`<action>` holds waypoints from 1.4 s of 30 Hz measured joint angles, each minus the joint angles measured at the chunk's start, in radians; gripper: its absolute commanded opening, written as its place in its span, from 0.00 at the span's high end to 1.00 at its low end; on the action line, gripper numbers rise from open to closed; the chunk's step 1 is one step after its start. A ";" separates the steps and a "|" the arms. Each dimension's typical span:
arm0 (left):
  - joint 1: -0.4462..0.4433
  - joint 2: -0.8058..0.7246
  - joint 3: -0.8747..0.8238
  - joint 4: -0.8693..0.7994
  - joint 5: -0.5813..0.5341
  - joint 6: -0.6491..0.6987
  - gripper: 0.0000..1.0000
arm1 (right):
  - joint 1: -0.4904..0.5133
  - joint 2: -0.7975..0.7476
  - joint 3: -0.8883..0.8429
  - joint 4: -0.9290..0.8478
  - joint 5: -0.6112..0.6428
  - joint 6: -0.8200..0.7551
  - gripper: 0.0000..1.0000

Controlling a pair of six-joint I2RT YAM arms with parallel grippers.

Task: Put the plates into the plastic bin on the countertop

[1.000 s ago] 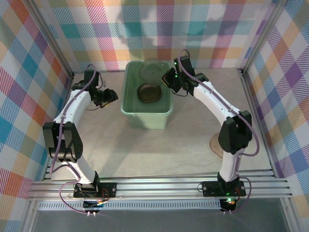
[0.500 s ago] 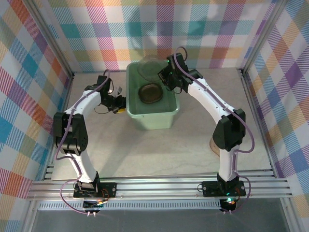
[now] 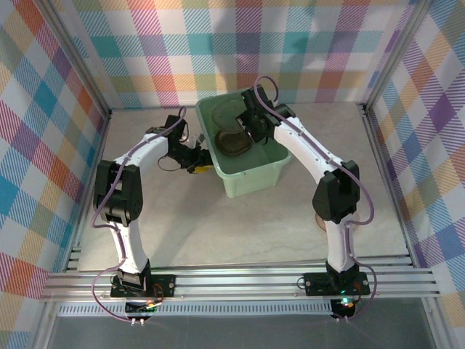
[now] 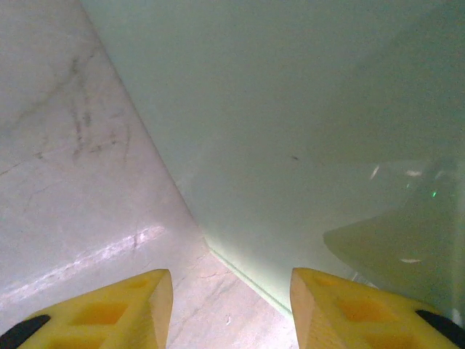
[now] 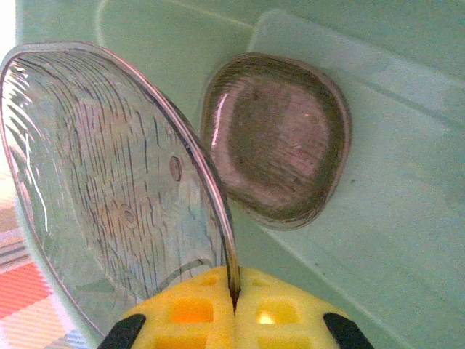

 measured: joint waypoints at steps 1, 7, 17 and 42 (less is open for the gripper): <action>-0.002 0.001 0.000 0.000 -0.002 0.000 0.54 | 0.000 0.011 0.008 -0.011 0.004 0.006 1.00; 0.003 0.001 -0.001 -0.003 -0.056 -0.001 0.54 | 0.000 0.052 0.019 -0.048 0.038 0.014 1.00; 0.098 -0.014 0.034 -0.037 -0.234 -0.007 0.54 | 0.000 0.145 0.039 -0.038 0.051 0.013 1.00; 0.126 -0.023 0.112 -0.160 -0.327 0.031 0.54 | 0.011 0.304 0.163 -0.069 0.101 0.048 1.00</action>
